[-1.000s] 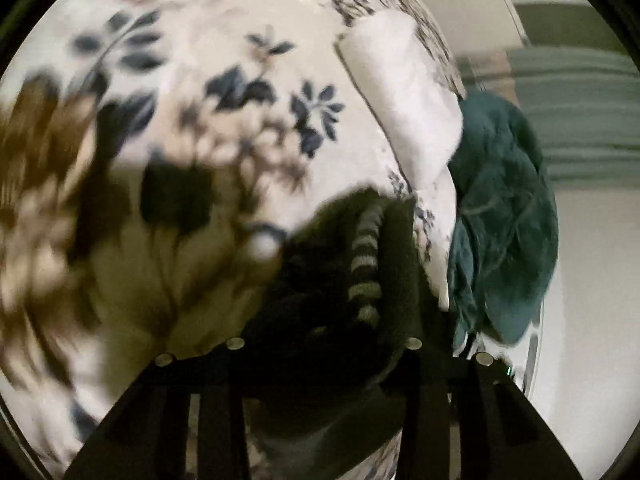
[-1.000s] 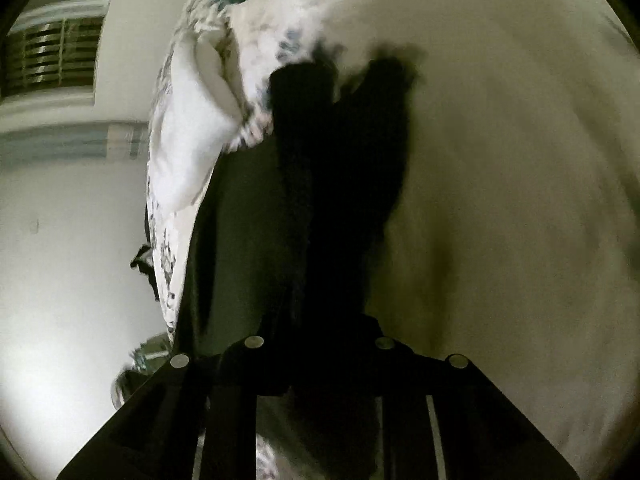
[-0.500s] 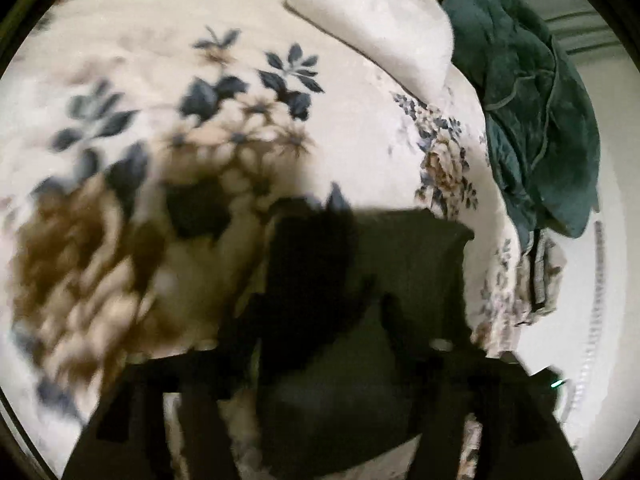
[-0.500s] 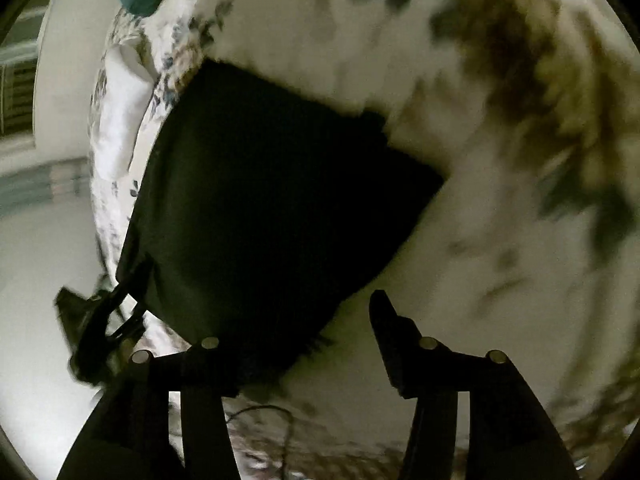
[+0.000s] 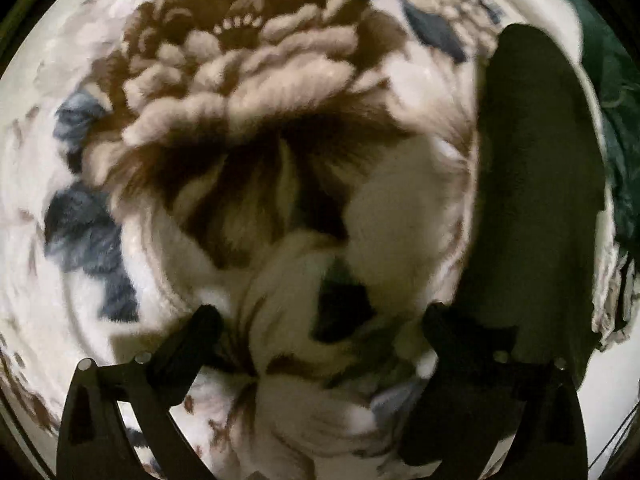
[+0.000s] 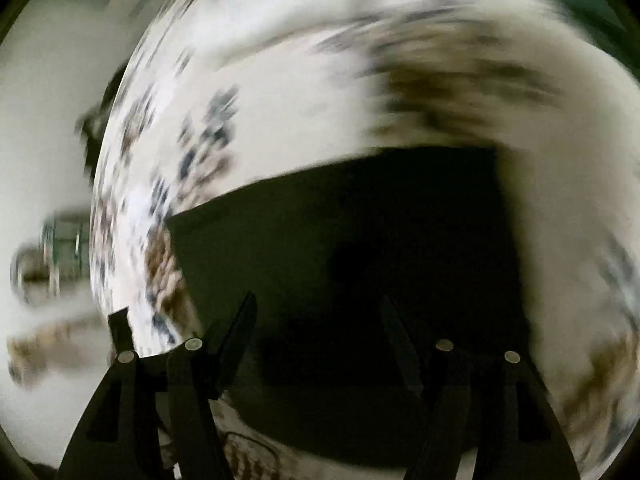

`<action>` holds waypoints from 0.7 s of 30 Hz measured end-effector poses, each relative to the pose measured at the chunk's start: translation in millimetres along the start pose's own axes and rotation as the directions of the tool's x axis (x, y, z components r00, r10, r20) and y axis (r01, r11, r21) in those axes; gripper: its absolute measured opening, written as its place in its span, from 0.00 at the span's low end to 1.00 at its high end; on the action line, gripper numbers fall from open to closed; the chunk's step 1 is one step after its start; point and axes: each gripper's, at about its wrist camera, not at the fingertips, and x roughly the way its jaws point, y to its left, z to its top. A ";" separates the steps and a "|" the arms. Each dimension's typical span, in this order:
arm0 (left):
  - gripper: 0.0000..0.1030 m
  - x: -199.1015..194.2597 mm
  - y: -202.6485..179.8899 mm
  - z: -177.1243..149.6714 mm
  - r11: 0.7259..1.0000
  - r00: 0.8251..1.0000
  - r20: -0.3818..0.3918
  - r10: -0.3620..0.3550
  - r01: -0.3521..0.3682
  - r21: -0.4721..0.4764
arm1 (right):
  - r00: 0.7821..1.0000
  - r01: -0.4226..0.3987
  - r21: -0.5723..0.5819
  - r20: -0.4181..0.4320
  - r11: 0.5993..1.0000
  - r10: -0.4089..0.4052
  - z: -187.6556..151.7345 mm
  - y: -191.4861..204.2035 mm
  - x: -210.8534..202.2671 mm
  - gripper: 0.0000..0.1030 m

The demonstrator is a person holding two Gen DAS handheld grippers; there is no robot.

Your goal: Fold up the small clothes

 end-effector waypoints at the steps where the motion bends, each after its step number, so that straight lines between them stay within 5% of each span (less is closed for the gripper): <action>1: 1.00 3.9 -2.8 2.7 1.000 1.000 -0.016 0.025 -0.025 0.003 | 1.000 -0.010 -0.015 -0.009 1.000 0.010 15.5 12.5 18.7 0.65; 6: 1.00 15.1 -11.9 12.0 0.997 0.994 -0.074 0.075 -0.075 0.004 | 0.986 0.158 -0.043 0.053 0.987 -0.156 75.6 42.3 75.8 0.65; 10: 1.00 5.9 -7.1 21.1 0.997 0.993 -0.112 0.030 -0.038 -0.072 | 0.990 0.053 0.016 0.130 0.998 -0.055 70.2 21.2 17.5 0.65; 14: 1.00 -31.2 -6.5 13.2 0.991 0.995 0.017 -0.100 0.101 -0.085 | 0.987 0.013 0.062 0.156 0.998 -0.023 29.0 -52.1 -51.1 0.74; 18: 1.00 -29.8 -27.1 13.3 0.950 0.950 0.052 -0.309 0.311 -0.027 | 0.998 -0.023 0.161 0.068 0.987 0.012 -9.4 -144.3 -62.5 0.77; 21: 1.00 -4.7 -48.7 21.7 0.929 0.928 0.043 -0.370 0.370 0.025 | 0.987 -0.156 0.251 0.012 0.955 0.158 -30.7 -198.9 -34.2 0.77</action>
